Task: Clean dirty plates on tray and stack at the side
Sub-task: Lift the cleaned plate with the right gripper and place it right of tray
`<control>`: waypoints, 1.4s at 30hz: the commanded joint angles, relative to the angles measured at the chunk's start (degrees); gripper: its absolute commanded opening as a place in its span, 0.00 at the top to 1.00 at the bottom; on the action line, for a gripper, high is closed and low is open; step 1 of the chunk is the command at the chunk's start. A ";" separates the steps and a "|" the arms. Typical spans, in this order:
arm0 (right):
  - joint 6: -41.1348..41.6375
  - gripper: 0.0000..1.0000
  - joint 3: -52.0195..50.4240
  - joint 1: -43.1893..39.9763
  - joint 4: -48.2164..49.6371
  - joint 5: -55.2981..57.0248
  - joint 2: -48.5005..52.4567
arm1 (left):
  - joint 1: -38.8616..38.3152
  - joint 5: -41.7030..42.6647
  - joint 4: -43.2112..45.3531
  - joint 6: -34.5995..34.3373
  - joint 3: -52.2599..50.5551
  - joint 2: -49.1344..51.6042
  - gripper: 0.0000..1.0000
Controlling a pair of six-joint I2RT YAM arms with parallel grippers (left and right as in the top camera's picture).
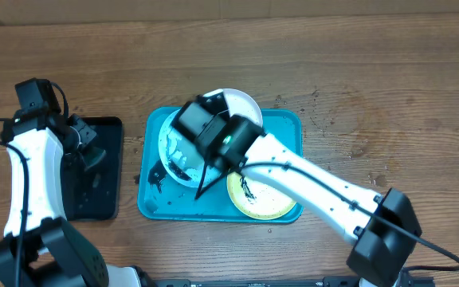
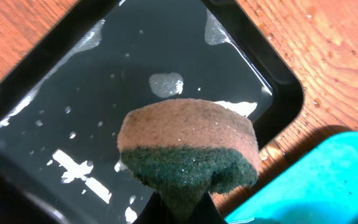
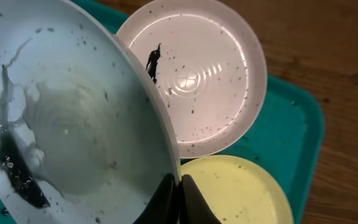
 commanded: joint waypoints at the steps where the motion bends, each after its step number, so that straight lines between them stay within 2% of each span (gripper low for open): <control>1: -6.05 0.96 2.47 5.09 -0.81 13.49 -2.51 | 0.09 0.94 0.52 -0.57 -0.11 3.87 0.96; 3: -9.42 0.96 2.47 9.03 -1.90 21.79 -2.51 | 0.09 0.94 0.55 -0.55 -0.11 5.55 0.96; 10: -9.49 0.96 2.47 16.35 -2.80 38.10 -2.51 | 1.57 -2.64 0.83 -0.55 -0.11 5.86 0.96; 18: -9.75 0.96 2.47 18.10 -1.55 42.95 -2.51 | 4.98 -3.34 0.76 -0.59 -0.11 5.88 0.96; 23: -9.77 0.96 2.47 18.08 -0.59 50.90 -2.51 | 5.64 -3.34 0.52 -0.59 -0.11 5.88 0.96; 35: -11.21 0.96 2.47 18.10 0.46 50.73 -2.51 | 5.70 -3.34 0.59 -0.79 -0.11 5.88 0.96; 40: -10.32 0.96 2.47 17.68 0.26 41.18 -2.51 | 5.70 -3.32 0.52 -0.79 -0.11 5.88 0.96; 42: -5.97 0.96 2.47 16.70 -0.92 33.64 -2.51 | 5.70 -3.32 0.37 -0.79 -0.11 5.88 0.96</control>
